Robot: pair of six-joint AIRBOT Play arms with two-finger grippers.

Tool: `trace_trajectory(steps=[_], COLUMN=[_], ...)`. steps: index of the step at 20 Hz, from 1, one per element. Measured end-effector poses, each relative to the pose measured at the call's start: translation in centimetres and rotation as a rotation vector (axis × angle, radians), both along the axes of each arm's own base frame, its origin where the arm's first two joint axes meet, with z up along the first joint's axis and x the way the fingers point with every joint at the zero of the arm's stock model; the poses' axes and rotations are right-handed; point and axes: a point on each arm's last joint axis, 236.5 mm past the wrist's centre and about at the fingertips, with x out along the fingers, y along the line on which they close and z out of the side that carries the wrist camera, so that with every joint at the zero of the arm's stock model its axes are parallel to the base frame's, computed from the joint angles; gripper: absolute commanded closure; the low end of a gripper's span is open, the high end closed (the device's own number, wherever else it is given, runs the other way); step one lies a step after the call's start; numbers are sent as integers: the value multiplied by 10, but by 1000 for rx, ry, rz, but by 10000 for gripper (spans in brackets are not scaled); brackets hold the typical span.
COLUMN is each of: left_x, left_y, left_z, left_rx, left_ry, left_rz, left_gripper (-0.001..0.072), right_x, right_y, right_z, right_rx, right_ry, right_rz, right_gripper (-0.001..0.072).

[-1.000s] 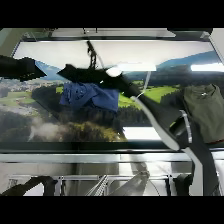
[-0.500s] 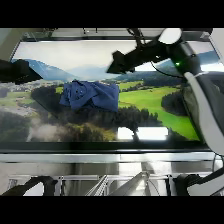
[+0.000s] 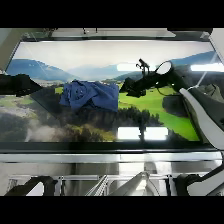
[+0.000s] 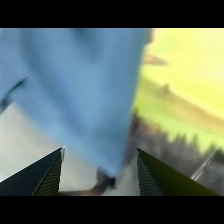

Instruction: Fold the shirts.

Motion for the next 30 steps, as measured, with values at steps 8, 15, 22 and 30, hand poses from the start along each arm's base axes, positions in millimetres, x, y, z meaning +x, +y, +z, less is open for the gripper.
trace_trajectory(steps=[8,15,22,30], left_x=[7,10,10,1], left_y=[2,4,4,-2], left_z=[2,4,4,0], left_rx=[6,10,11,2], left_ry=[-41,-57,-59,-19], left_rz=[16,17,16,-3], left_gripper=[681,681,681,681], right_x=[7,28,62,8], right_y=[51,78,68,-80], right_z=[-50,-34,118,352], right_rx=[180,253,384,259], right_ry=[85,0,-282,-722], right_rz=[-78,-121,-119,-207], right_gripper=[212,699,700,699])
